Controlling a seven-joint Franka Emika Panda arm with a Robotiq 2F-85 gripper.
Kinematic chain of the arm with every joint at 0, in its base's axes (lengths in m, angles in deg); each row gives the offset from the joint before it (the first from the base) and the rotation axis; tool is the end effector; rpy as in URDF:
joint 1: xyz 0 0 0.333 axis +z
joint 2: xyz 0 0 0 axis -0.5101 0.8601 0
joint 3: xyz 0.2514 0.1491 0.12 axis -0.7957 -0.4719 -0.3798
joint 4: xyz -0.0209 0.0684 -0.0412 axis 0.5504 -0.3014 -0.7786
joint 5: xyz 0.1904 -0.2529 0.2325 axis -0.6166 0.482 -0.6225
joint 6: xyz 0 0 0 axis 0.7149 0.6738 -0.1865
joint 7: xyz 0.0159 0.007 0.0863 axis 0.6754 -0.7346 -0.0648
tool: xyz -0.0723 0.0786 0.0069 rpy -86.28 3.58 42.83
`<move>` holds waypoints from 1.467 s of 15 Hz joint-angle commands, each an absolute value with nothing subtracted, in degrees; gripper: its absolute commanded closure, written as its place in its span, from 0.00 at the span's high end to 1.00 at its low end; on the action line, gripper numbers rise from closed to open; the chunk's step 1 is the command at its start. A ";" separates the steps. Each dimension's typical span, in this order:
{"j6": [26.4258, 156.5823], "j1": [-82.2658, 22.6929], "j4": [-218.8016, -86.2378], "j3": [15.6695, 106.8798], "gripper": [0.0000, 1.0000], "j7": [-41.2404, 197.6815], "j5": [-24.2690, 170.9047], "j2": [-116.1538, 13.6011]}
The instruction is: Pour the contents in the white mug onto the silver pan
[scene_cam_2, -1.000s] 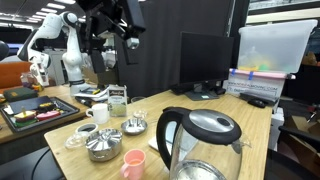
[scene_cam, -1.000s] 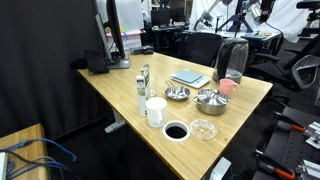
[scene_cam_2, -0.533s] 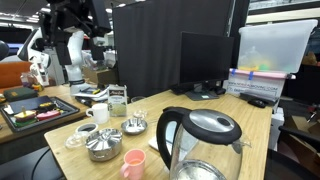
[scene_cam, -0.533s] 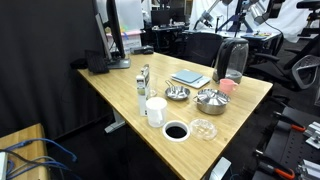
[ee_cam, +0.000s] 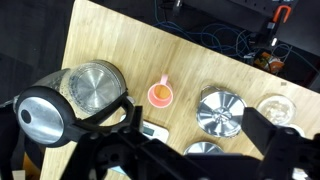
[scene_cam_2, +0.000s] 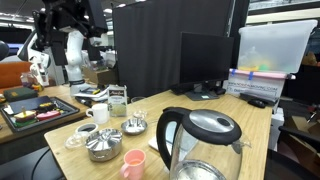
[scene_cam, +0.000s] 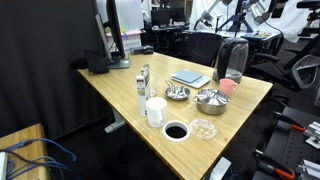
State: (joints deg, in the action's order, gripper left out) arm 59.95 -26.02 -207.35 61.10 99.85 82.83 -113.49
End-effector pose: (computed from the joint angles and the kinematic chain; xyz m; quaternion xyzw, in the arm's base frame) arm 0.3159 -0.0156 0.5125 0.9788 0.1873 0.0025 0.0834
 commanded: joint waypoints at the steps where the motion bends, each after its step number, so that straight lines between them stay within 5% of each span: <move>1: 59.82 -26.12 -207.22 61.00 1.00 99.92 82.74 -113.44; 12: 60.97 -19.50 -206.07 48.38 1.00 85.07 75.90 -107.85; 22: 60.90 -18.39 -206.26 48.38 1.00 85.92 74.92 -108.72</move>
